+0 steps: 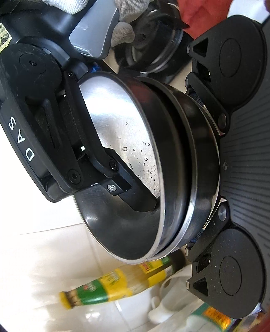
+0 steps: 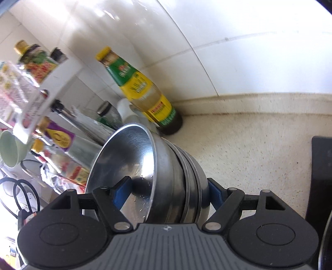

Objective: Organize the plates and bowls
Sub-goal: 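Lift the nested steel bowl stack off the counter with both tools, then carry the bowl stack with both tools over the white plate stack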

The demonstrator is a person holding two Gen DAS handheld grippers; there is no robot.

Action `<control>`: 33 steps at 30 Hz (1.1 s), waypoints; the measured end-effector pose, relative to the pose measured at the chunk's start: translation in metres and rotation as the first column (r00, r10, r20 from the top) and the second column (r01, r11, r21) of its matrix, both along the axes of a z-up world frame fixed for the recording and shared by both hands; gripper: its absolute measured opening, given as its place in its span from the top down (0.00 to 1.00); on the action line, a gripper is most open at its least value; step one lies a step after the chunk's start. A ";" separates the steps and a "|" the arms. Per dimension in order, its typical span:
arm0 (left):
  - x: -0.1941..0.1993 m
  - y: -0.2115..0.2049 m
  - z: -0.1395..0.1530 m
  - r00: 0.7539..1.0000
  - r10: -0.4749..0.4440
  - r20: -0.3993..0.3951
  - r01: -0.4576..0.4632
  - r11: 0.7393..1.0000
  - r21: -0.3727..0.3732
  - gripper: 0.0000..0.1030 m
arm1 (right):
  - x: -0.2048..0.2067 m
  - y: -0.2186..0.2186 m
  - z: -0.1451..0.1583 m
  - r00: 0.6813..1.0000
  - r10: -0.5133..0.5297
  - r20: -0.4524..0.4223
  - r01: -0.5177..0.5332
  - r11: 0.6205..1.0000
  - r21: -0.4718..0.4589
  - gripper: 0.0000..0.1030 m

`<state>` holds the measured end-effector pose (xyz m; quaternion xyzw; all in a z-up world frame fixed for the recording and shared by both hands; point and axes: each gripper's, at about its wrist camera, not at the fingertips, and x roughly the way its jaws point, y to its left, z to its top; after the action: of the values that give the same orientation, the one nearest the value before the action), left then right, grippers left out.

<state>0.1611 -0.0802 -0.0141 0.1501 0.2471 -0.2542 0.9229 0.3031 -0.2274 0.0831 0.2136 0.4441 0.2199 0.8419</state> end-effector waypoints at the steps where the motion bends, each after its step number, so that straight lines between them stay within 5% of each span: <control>1: -0.006 -0.002 0.005 1.000 0.002 0.010 -0.002 1.000 -0.001 0.00 | -0.002 0.001 0.005 1.000 0.001 0.008 -0.001 1.000 -0.001 0.25; 17: -0.117 -0.022 0.054 0.998 0.017 0.068 -0.016 1.000 -0.005 0.00 | -0.093 -0.012 0.055 0.998 0.033 0.055 -0.033 0.999 -0.012 0.25; 33: -0.215 -0.011 0.070 0.998 -0.068 0.019 0.068 0.998 0.004 0.00 | -0.208 0.005 0.052 0.999 -0.051 0.018 0.051 0.999 0.010 0.25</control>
<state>-0.0540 -0.0915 0.0560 0.1624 0.2334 -0.2835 0.9159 0.0955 -0.2223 0.1352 0.2269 0.4296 0.2027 0.8502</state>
